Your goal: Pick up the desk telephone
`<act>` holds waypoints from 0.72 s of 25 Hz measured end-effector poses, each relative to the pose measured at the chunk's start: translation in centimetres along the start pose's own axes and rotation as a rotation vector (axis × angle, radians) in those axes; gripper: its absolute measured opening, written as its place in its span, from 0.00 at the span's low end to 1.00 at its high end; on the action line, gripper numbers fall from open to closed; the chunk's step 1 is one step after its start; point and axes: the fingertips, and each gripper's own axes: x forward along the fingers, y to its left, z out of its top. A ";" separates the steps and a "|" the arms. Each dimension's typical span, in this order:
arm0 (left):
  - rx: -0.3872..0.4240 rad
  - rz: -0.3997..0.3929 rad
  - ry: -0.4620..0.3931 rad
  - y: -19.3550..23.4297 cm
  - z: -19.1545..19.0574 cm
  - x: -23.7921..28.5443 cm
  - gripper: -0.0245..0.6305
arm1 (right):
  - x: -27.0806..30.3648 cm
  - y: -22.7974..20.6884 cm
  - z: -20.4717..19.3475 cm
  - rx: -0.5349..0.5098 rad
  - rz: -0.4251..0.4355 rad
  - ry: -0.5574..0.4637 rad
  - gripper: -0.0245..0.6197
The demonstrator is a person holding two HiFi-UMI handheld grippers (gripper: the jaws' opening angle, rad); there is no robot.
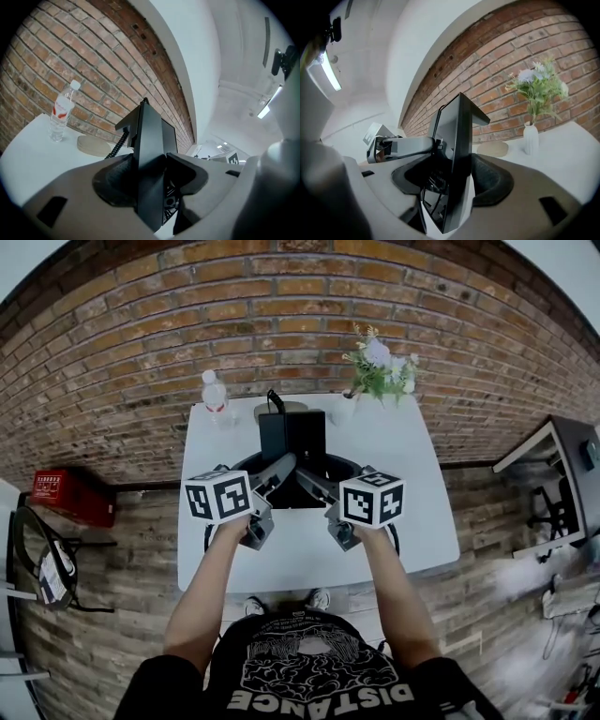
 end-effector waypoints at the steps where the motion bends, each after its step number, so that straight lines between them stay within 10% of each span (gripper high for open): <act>1: 0.016 -0.005 -0.013 -0.5 0.7 -0.2 0.35 | -0.2 0.4 0.8 -0.012 -0.001 -0.016 0.44; 18: 0.286 -0.064 -0.181 -8.2 9.3 -3.7 0.35 | -3.4 6.2 10.1 -0.218 0.020 -0.248 0.45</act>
